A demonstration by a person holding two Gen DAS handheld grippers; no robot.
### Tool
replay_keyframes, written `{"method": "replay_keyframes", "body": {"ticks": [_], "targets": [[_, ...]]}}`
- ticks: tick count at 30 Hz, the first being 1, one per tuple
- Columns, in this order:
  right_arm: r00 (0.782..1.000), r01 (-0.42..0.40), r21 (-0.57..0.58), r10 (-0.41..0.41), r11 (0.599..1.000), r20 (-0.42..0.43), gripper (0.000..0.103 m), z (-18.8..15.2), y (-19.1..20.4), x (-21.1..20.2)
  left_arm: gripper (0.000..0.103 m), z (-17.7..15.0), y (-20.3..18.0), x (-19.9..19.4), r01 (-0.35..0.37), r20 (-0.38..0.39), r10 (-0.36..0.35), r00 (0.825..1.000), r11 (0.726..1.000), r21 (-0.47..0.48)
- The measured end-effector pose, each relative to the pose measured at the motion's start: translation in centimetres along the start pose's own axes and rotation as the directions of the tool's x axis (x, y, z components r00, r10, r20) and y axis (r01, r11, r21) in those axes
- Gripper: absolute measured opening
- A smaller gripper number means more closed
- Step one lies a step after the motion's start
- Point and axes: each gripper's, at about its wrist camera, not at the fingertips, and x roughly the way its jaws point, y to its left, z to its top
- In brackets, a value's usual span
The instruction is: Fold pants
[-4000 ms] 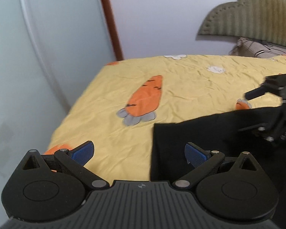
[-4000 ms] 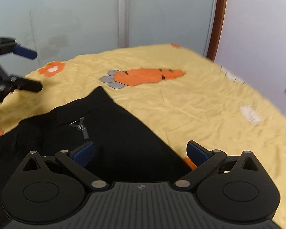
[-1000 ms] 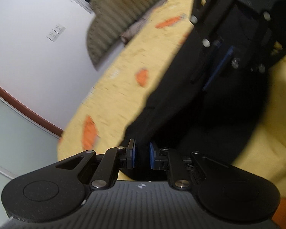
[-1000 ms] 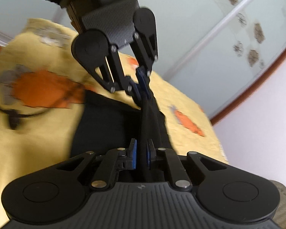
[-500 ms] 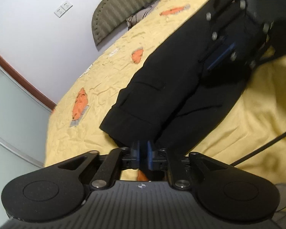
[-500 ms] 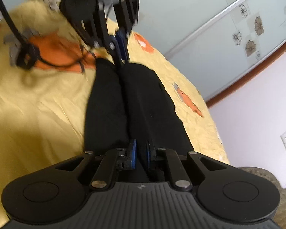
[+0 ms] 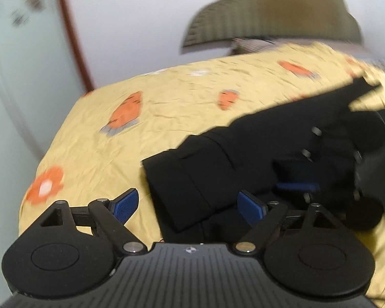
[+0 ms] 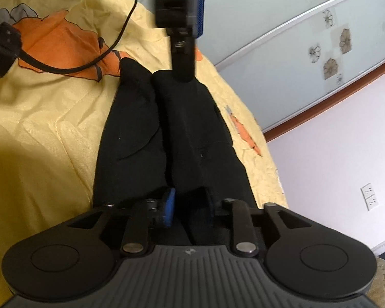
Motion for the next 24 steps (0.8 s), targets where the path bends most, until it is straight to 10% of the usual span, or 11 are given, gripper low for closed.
{"method": "replay_keyframes", "body": {"ticks": [3,7,9,13,24], "targets": [[0.999,0.025,-0.006,-0.025,1.0,0.02,0.05,0.0,0.4,-0.6,0.088,0.7,1.6,0.1,0.018,-0.056,-0.029,0.998,0.982,-0.186],[0.999,0.04,-0.037,-0.039,0.998,0.03,0.05,0.9,0.9,0.5,0.087,1.0,3.3,0.7,0.09,-0.11,-0.152,0.982,0.894,-0.438],[0.999,0.027,-0.021,-0.026,0.999,0.028,0.049,1.3,0.6,1.2,0.087,1.0,3.8,0.9,0.128,-0.11,-0.219,0.97,0.836,-0.534],[1.0,-0.007,0.06,0.007,0.998,0.003,0.006,1.4,-0.8,2.2,0.088,0.9,4.5,1.2,0.154,-0.096,-0.294,0.951,0.72,-0.677],[0.99,-0.136,0.361,0.118,0.922,0.07,0.004,0.8,-5.1,0.0,0.093,-0.9,5.8,6.0,0.088,-0.071,-0.39,0.918,0.374,-0.923]]}}
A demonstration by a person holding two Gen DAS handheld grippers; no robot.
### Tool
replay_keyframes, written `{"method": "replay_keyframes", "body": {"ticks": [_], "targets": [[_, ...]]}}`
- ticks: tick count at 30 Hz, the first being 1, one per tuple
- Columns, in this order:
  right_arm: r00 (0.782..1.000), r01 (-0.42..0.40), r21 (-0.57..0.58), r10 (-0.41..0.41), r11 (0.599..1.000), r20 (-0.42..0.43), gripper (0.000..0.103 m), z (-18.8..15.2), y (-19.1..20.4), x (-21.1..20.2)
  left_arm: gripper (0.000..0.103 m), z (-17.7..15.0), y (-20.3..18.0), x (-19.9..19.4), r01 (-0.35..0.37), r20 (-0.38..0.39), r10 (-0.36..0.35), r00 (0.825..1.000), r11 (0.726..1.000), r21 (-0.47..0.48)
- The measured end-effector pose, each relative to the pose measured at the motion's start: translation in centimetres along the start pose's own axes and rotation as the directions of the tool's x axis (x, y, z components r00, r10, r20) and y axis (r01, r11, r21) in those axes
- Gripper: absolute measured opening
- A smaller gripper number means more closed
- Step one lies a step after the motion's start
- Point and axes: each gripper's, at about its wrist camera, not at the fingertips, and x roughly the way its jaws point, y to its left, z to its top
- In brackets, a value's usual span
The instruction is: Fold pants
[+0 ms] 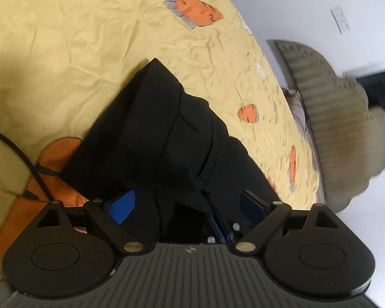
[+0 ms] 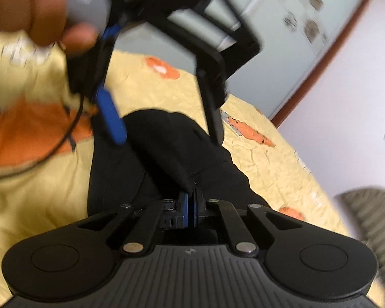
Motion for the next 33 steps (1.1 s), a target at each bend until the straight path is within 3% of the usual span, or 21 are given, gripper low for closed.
{"method": "replay_keyframes", "body": {"ticks": [3,4,6,7,8,10,17,21,24,29,33], "targets": [[1.0,-0.021,0.086,0.021,0.996,0.009,0.004,0.4,-1.3,-0.6,0.09,0.3,0.4,0.5,-0.031,0.042,0.034,0.999,0.997,-0.07],[1.0,-0.029,0.104,0.028,0.994,0.01,0.004,0.4,-1.7,-0.7,0.085,0.4,0.5,0.5,-0.025,0.066,0.03,0.997,0.997,-0.078],[0.999,-0.038,0.112,0.037,0.993,0.007,0.004,0.5,-2.0,-0.6,0.065,0.7,0.7,0.5,-0.035,0.1,0.042,0.994,0.996,-0.08],[0.999,-0.039,0.103,0.039,0.994,0.002,0.004,0.5,-1.7,-0.8,0.046,0.7,0.9,0.5,-0.035,0.104,0.043,0.994,0.996,-0.084],[0.999,-0.048,0.096,0.049,0.994,-0.003,0.004,0.4,-1.4,-0.9,0.034,0.8,1.2,0.5,-0.023,0.105,0.031,0.994,0.996,-0.083],[0.997,-0.073,0.075,0.074,0.994,-0.011,0.004,0.7,-0.9,-0.8,0.023,0.8,1.8,0.4,-0.007,0.099,0.016,0.995,0.996,-0.086],[0.987,-0.156,0.014,0.156,0.988,-0.027,0.004,1.9,1.8,-1.0,0.018,-0.9,2.9,-1.6,-0.044,0.112,0.042,0.993,0.999,0.011],[0.981,-0.191,0.006,0.191,0.982,-0.024,0.004,2.1,3.0,-1.1,0.017,-1.5,2.7,-2.3,-0.116,0.147,0.1,0.984,0.987,0.11],[0.971,-0.237,0.006,0.237,0.971,-0.031,0.003,2.1,4.0,-0.4,0.017,-1.4,3.0,-2.3,-0.124,0.152,0.108,0.983,0.987,0.106],[0.977,-0.213,0.03,0.212,0.977,0.006,0.004,1.3,4.1,-2.4,0.017,-1.9,3.0,-3.0,-0.131,0.169,0.109,0.98,0.984,0.122],[0.994,-0.11,0.132,0.109,0.985,0.012,0.004,-1.2,1.1,-6.4,0.016,-2.4,2.9,-2.9,-0.143,0.156,0.121,0.98,0.98,0.137]]}}
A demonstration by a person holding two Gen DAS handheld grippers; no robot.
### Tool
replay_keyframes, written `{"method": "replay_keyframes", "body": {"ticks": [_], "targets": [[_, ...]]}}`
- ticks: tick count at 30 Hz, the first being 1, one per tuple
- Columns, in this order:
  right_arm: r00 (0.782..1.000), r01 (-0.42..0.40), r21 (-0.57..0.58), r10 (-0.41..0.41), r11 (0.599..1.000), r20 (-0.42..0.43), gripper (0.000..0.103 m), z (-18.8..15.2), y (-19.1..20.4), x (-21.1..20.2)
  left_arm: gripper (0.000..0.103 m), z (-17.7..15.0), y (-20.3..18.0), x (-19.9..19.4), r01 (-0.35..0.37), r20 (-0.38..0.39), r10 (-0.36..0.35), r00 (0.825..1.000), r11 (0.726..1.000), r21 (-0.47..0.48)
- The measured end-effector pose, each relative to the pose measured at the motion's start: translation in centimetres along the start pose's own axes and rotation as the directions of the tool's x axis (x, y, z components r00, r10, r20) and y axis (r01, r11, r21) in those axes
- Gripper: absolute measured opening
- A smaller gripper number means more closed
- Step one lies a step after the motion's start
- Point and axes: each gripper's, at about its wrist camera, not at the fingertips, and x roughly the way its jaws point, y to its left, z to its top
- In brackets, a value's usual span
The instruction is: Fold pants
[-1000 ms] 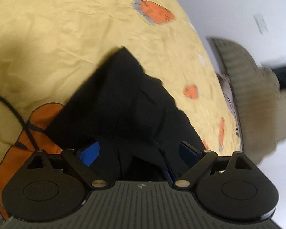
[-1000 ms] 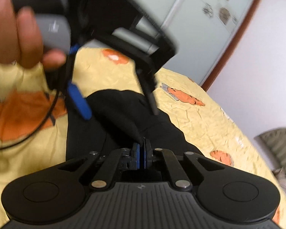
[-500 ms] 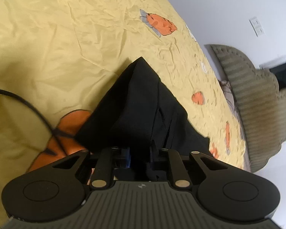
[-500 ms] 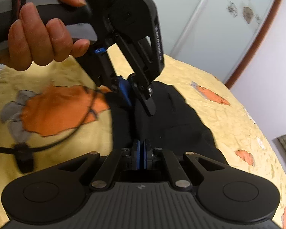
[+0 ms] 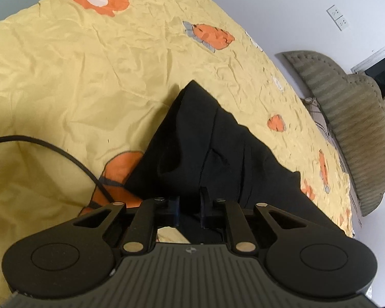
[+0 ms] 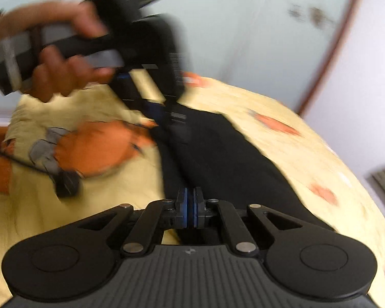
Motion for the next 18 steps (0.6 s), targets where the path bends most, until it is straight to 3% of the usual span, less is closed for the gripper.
{"method": "replay_keyframes", "body": {"ticks": [3,5,7,9,11,12,15,17,18], "targets": [[0.992,0.121,0.178,-0.113,0.976,-0.053,0.004,-3.2,-4.1,-3.2,0.023,-0.1,0.0,-0.2,-0.018,-0.007,0.019,1.0,1.0,0.018],[0.981,0.19,0.344,-0.165,0.92,-0.101,0.005,-5.9,-7.8,-5.3,0.04,-0.1,-0.1,-0.9,-0.062,-0.001,0.062,0.998,0.997,0.043],[0.972,0.235,0.539,-0.188,0.809,-0.141,0.011,-9.2,-11.8,-7.0,0.049,-0.4,-0.9,-2.4,-0.158,0.063,0.152,0.986,0.981,0.115],[0.98,0.199,0.73,-0.15,0.654,-0.132,0.015,-12.8,-15.6,-8.3,0.063,-0.8,-2.4,-3.4,-0.21,0.123,0.187,0.975,0.953,0.219],[0.99,0.121,0.862,-0.12,0.492,-0.07,0.021,-16.0,-18.4,-8.9,0.077,-1.4,-4.7,-3.8,-0.22,0.161,0.175,0.971,0.917,0.334],[0.991,0.1,0.9,-0.125,0.424,-0.051,0.025,-17.1,-19.3,-9.0,0.08,-1.7,-5.8,-3.7,-0.204,0.167,0.149,0.975,0.898,0.391],[0.989,0.059,0.953,-0.148,0.296,-0.016,0.028,-19.0,-21.0,-8.9,0.087,-3.1,-10.0,-2.1,-0.131,0.129,0.07,0.989,0.816,0.563],[0.987,0.037,0.975,-0.159,0.217,-0.002,0.032,-20.1,-22.1,-8.8,0.087,-4.5,-12.8,-0.5,-0.088,0.099,0.029,0.995,0.738,0.67],[0.988,0.028,0.985,-0.157,0.171,-0.001,0.039,-20.6,-22.6,-8.5,0.087,-5.3,-14.0,0.3,-0.076,0.089,0.017,0.996,0.696,0.714]]}}
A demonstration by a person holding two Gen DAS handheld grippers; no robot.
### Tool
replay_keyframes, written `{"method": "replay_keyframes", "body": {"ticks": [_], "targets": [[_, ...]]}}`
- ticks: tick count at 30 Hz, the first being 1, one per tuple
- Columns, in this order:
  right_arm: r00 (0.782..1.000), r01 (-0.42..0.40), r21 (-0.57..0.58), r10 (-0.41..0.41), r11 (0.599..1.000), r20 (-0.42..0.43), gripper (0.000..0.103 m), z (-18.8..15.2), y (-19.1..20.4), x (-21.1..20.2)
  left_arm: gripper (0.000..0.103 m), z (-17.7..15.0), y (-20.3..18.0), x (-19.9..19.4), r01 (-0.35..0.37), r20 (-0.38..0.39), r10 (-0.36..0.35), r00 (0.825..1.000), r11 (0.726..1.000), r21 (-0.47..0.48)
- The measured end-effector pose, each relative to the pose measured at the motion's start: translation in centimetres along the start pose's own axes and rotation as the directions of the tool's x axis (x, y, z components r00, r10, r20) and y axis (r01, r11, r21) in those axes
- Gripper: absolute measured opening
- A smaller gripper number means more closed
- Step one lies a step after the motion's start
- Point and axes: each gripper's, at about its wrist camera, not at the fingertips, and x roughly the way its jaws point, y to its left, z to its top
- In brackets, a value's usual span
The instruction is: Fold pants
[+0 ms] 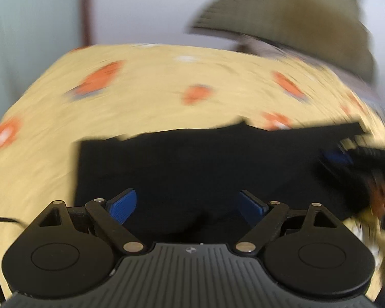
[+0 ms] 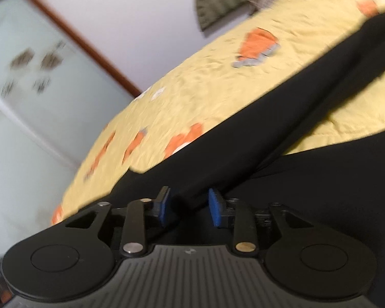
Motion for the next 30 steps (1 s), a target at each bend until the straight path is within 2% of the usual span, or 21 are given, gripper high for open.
{"method": "replay_keyframes", "body": {"ticks": [1,2,4,5,7,9,13,16,18,19,20,23,26,30], "targets": [[1.0,0.005,0.042,-0.005,0.999,0.001,0.045,0.1,-0.5,0.2,0.088,0.2,-1.5,0.8,0.008,0.003,-0.008,1.0,0.998,0.062],[1.0,0.002,0.084,-0.003,0.996,0.004,0.045,0.1,-1.1,0.5,0.088,0.2,-3.0,1.6,0.005,0.01,-0.007,1.0,0.992,0.124],[0.999,-0.053,0.138,0.053,0.989,0.009,0.044,0.1,-1.7,1.0,0.088,-0.2,-5.7,3.1,0.004,0.025,-0.01,1.0,0.974,0.228],[0.997,-0.074,0.149,0.074,0.986,0.009,0.042,0.1,-1.7,1.2,0.088,-0.4,-6.9,3.9,0.0,0.025,-0.007,1.0,0.963,0.271],[0.998,-0.056,0.142,0.055,0.988,0.012,0.014,0.1,-1.3,1.2,0.088,-0.9,-8.8,5.2,0.014,0.029,-0.026,0.999,0.936,0.353],[0.998,-0.053,0.127,0.05,0.99,0.026,0.01,0.1,-0.7,0.8,0.086,-1.6,-10.1,6.3,-0.02,0.044,0.002,0.999,0.911,0.412],[0.991,-0.12,0.164,0.108,0.979,0.078,0.006,0.3,0.1,-0.9,0.084,-2.6,-11.5,8.2,-0.116,0.119,0.066,0.991,0.871,0.477],[0.984,-0.16,0.167,0.143,0.973,0.11,0.006,0.5,1.1,-2.3,0.081,-3.4,-12.4,8.8,-0.137,0.162,0.059,0.985,0.834,0.534],[0.979,-0.179,0.166,0.159,0.97,0.125,0.006,0.3,1.6,-3.2,0.072,-3.9,-12.8,9.1,-0.174,0.193,0.075,0.978,0.802,0.571],[0.979,-0.18,0.163,0.16,0.97,0.13,0.006,0.3,1.9,-3.5,0.058,-4.2,-12.9,9.2,-0.188,0.205,0.081,0.975,0.791,0.582],[0.978,-0.178,0.162,0.157,0.971,0.134,0.006,0.0,2.1,-3.9,0.044,-4.2,-12.8,9.2,-0.178,0.198,0.074,0.977,0.794,0.581],[0.982,-0.151,0.145,0.132,0.978,0.136,0.006,-1.0,2.3,-4.8,0.021,-3.9,-11.6,8.4,-0.101,0.149,0.026,0.988,0.845,0.525],[0.987,-0.106,0.116,0.091,0.988,0.129,0.006,-2.7,2.2,-5.8,0.01,-3.8,-10.1,7.0,-0.044,0.124,-0.018,0.992,0.877,0.478],[0.992,-0.075,0.14,0.06,0.987,0.114,0.006,-5.0,1.4,-6.6,0.009,-4.6,-9.2,4.7,0.023,0.087,-0.073,0.994,0.879,0.476]]}}
